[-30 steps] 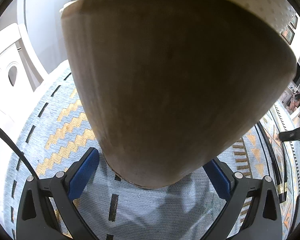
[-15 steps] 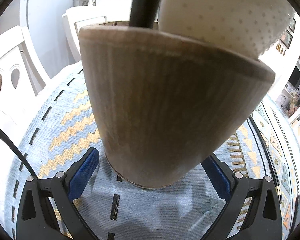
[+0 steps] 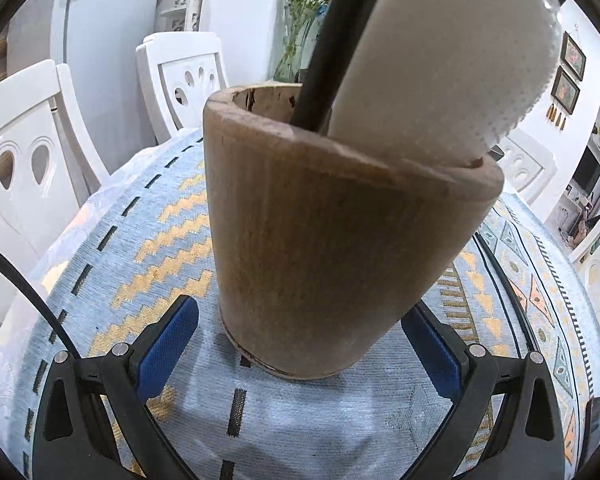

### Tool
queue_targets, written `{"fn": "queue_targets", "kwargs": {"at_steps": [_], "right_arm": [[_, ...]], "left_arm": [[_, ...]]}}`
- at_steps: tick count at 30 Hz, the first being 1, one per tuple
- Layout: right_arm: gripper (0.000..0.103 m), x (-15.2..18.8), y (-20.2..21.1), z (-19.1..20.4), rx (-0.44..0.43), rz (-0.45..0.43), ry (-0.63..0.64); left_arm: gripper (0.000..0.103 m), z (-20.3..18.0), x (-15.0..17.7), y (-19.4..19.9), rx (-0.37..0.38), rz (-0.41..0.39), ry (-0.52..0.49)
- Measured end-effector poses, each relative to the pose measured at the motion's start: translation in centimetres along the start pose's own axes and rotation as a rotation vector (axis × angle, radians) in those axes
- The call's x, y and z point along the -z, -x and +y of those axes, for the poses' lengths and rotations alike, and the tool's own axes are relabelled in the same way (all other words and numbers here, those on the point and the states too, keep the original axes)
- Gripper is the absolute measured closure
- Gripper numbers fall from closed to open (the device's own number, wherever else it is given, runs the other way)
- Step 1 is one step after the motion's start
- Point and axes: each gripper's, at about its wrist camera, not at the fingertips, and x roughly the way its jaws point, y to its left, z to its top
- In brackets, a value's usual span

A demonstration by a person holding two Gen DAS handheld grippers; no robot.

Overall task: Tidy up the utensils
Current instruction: 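Lower the chopstick into the wooden cup and open the right gripper, then move the right gripper back to the remaining black chopsticks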

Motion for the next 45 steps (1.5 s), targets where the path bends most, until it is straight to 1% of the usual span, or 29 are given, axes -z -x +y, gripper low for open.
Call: {"fn": "queue_targets", "kwargs": {"at_steps": [4, 8, 11, 14, 17, 19, 22, 23, 25, 26, 27, 28, 29, 31, 32, 33, 34, 35, 37, 38, 39, 42, 43, 45], "right_arm": [[0.098, 2.1, -3.3, 0.7, -0.017, 0.098, 0.008], [0.098, 3.4, -4.5, 0.6, -0.011, 0.141, 0.025], [0.098, 3.8, -4.6, 0.4, -0.008, 0.146, 0.037], [0.098, 3.5, -3.8, 0.0, -0.002, 0.133, 0.025], [0.098, 2.6, -2.0, -1.2, 0.031, 0.098, 0.003], [0.098, 1.8, -0.2, -2.0, 0.057, 0.061, -0.009], [0.098, 0.5, 3.5, -3.7, 0.11, -0.021, -0.037], [0.094, 0.2, 4.6, -4.2, 0.123, -0.042, -0.047], [0.071, 0.2, 6.5, -5.7, 0.156, -0.063, -0.073], [0.037, 0.5, 7.2, -6.7, 0.178, -0.063, -0.093], [0.018, 1.2, 7.6, -7.8, 0.195, -0.06, -0.114], [0.018, 1.9, 7.7, -8.8, 0.208, -0.05, -0.138], [0.018, 2.9, 7.5, -10.0, 0.225, -0.017, -0.175], [0.018, 5.2, 5.9, -12.9, 0.279, 0.105, -0.272], [0.019, 7.2, 4.0, -15.1, 0.33, 0.232, -0.34], [0.032, 8.8, 2.5, -16.6, 0.361, 0.338, -0.385], [0.061, 11.4, 0.3, -18.8, 0.411, 0.496, -0.454], [0.068, 13.9, -1.1, -20.4, 0.435, 0.593, -0.511], [0.068, 17.5, -2.7, -22.6, 0.414, 0.665, -0.577], [0.068, 19.0, -3.2, -23.3, 0.419, 0.696, -0.597], [0.068, 19.8, -3.4, -23.6, 0.422, 0.713, -0.605], [0.068, 20.4, -4.0, -23.5, 0.375, 0.717, -0.585], [0.068, 20.3, -4.3, -23.4, 0.384, 0.717, -0.553], [0.068, 20.0, -4.7, -23.3, 0.439, 0.719, -0.479]], "left_arm": [[0.002, -0.1, 0.2, 0.3, -0.001, -0.003, 0.0], [0.002, -0.2, 0.2, 0.1, -0.002, 0.007, 0.0], [0.002, -0.3, 0.0, -0.2, 0.0, 0.012, -0.001], [0.002, -0.3, 0.0, -0.4, 0.0, 0.021, -0.005], [0.002, -0.4, -0.6, -0.6, -0.001, 0.024, -0.002], [0.002, -0.6, -0.6, -0.5, 0.0, 0.025, -0.002], [0.002, -0.7, -0.6, -0.6, 0.001, 0.028, -0.004], [0.002, -0.7, -0.5, -0.6, 0.002, 0.028, -0.003], [0.002, -0.8, -0.5, -0.7, 0.002, 0.03, -0.003], [0.002, -0.8, -0.4, -0.7, 0.002, 0.032, -0.003], [0.002, -0.7, -0.5, -0.7, 0.001, 0.034, -0.002], [0.002, -0.8, -0.5, -0.8, 0.001, 0.035, -0.002], [0.002, -0.8, -0.5, -0.8, 0.0, 0.037, -0.002], [0.002, -0.9, -0.6, -1.0, 0.001, 0.043, -0.004], [0.002, -1.0, -0.6, -1.1, 0.0, 0.048, -0.007], [0.002, -1.1, -0.5, -1.2, -0.001, 0.052, -0.008], [0.002, -1.2, -0.5, -1.3, -0.002, 0.054, -0.01], [0.002, -1.2, -0.5, -1.4, -0.003, 0.055, -0.01], [0.002, -1.3, -0.5, -1.5, -0.005, 0.055, -0.006], [0.002, -1.4, -0.6, -1.6, -0.007, 0.057, -0.004], [0.002, -1.4, -0.6, -1.7, -0.008, 0.059, -0.003], [0.002, -1.5, -0.6, -1.9, -0.011, 0.066, -0.006], [0.002, -1.4, -0.7, -1.9, -0.011, 0.067, -0.007], [0.002, -1.4, -0.7, -2.1, -0.011, 0.067, -0.006]]}}
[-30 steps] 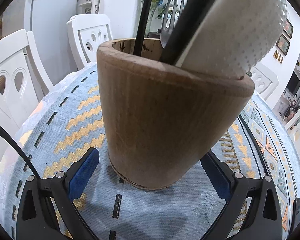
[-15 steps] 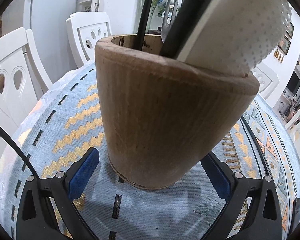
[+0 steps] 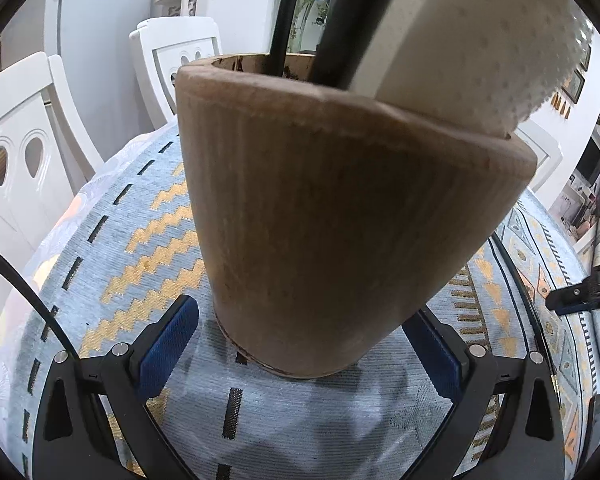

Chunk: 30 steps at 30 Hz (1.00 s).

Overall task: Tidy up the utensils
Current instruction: 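Move the right gripper back to the remaining black chopsticks, then grasp one black chopstick with the right gripper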

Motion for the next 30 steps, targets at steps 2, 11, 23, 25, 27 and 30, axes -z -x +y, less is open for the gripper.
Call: {"fn": "queue_targets", "kwargs": {"at_steps": [2, 11, 23, 25, 27, 30], "right_arm": [[0.072, -0.5, -0.1, 0.4, 0.035, -0.019, 0.028], [0.076, -1.1, -2.3, 0.8, 0.094, 0.015, 0.076], [0.073, -2.7, -4.3, 3.0, 0.206, 0.154, 0.171], [0.074, -3.4, -4.6, 3.6, 0.212, 0.143, 0.181], [0.079, -3.6, -4.8, 4.4, 0.225, 0.107, 0.203], [0.098, -3.0, -4.6, 5.4, 0.208, 0.056, 0.237]], "left_arm": [[0.002, 0.0, -0.1, -0.2, 0.0, 0.002, 0.002], [0.002, 0.4, -0.1, -0.6, 0.0, 0.009, 0.003], [0.002, 0.6, -0.1, -1.0, -0.001, 0.016, -0.001], [0.002, 0.6, -0.1, -1.1, -0.001, 0.016, -0.001], [0.002, 0.6, -0.1, -1.0, -0.002, 0.016, 0.0], [0.002, 0.6, -0.1, -1.0, -0.002, 0.016, 0.0]]}}
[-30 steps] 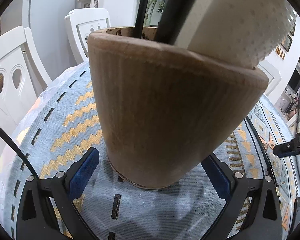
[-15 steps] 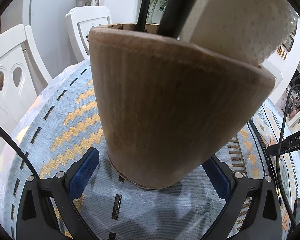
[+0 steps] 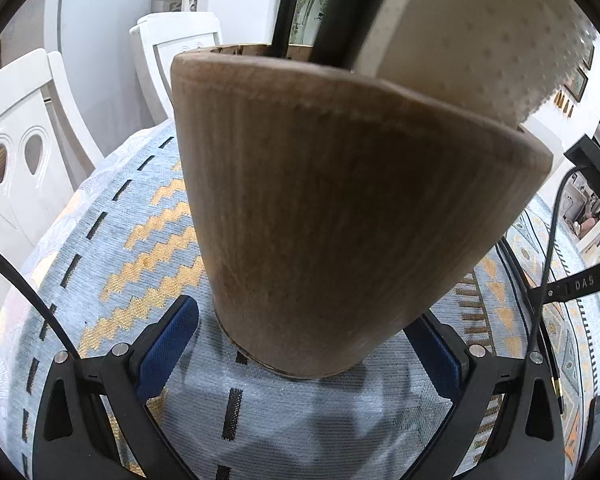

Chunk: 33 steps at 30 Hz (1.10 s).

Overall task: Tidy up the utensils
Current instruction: 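Grasp one black chopstick with the right gripper, then lift the chopstick upright with the right gripper toward the cup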

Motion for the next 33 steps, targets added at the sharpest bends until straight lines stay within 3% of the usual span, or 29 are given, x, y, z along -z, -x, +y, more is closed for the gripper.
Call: {"fn": "queue_targets", "kwargs": {"at_steps": [4, 12, 19, 23, 33], "right_arm": [[0.098, 2.0, 0.7, -0.2, -0.042, -0.027, -0.035], [0.098, 6.2, 6.3, -2.6, -0.128, -0.145, -0.087], [0.098, 9.9, 10.5, -5.1, -0.246, -0.393, -0.16], [0.098, 11.9, 12.2, -5.2, -0.252, -0.463, -0.197], [0.098, 10.6, 18.9, -4.5, -0.275, -0.653, -0.145]], "left_arm": [[0.002, 0.0, 0.0, -0.1, 0.002, 0.0, 0.0], [0.002, 0.0, 0.0, -0.1, 0.001, 0.0, -0.001], [0.002, -0.1, 0.0, 0.1, 0.005, 0.0, -0.006], [0.002, -0.1, 0.2, 0.2, 0.004, -0.002, -0.007], [0.002, -0.3, 0.3, 0.4, 0.009, -0.002, -0.011]]}}
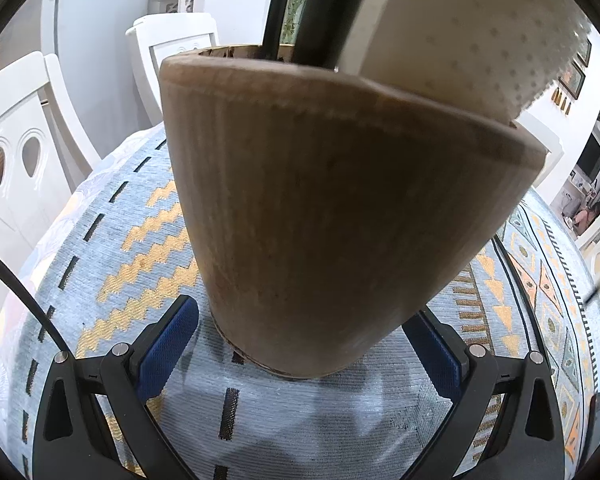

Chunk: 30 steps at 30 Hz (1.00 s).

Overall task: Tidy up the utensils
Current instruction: 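Lift the chopstick upright with the right gripper toward the cup, then lower the chopstick into the wooden cup and open the right gripper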

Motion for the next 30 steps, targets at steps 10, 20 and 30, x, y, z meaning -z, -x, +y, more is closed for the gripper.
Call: {"fn": "queue_targets", "kwargs": {"at_steps": [10, 20, 30], "right_arm": [[0.098, -8.2, 4.9, 7.9, -0.166, -0.245, 0.111], [0.098, -10.3, 3.7, 16.4, -0.371, -0.244, 0.214], [0.098, -6.8, -2.6, 20.2, -0.358, -0.087, 0.316]], "left_arm": [[0.002, 0.0, 0.0, 0.2, 0.001, -0.002, 0.0], [0.002, 0.1, -0.1, 0.4, 0.003, -0.007, 0.004], [0.002, 0.5, 0.0, 1.1, 0.015, -0.017, 0.008]]}}
